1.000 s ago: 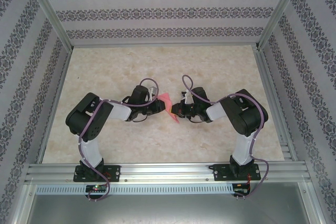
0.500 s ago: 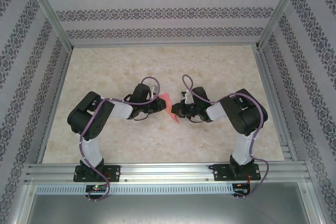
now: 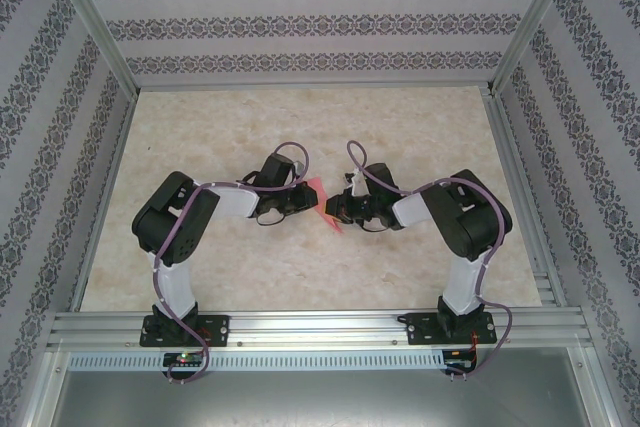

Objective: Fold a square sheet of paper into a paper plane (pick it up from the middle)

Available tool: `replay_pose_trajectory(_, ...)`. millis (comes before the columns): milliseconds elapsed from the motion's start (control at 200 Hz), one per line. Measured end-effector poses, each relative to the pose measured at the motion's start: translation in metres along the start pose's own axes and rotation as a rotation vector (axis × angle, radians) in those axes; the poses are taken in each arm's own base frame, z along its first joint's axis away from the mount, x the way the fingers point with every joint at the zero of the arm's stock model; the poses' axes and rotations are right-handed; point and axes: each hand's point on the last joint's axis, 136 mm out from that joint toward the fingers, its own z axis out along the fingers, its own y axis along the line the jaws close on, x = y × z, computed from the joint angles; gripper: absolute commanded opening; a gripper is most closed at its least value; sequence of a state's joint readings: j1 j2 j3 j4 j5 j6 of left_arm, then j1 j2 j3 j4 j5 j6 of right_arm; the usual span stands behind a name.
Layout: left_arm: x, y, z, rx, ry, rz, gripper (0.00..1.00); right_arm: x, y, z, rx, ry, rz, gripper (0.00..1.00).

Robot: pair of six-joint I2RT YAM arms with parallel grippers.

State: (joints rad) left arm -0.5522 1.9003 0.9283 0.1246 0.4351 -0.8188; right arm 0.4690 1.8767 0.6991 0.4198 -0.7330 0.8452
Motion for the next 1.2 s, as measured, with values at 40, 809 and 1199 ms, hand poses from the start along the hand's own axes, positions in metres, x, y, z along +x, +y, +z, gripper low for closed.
replay_pose_trajectory(40,0.000,0.000,0.000,-0.004,0.003,-0.002,0.15,0.001,0.000,-0.001,0.006,0.004,0.000,0.18)
replay_pose_trajectory(809,-0.002,-0.009,-0.004,0.021,0.003,0.010,0.25,0.023,-0.012,-0.012,0.083,0.074,-0.005,0.04)
replay_pose_trajectory(1199,0.008,-0.036,-0.023,0.133,-0.032,0.083,0.28,0.021,-0.013,-0.013,0.038,0.058,0.040,0.01)
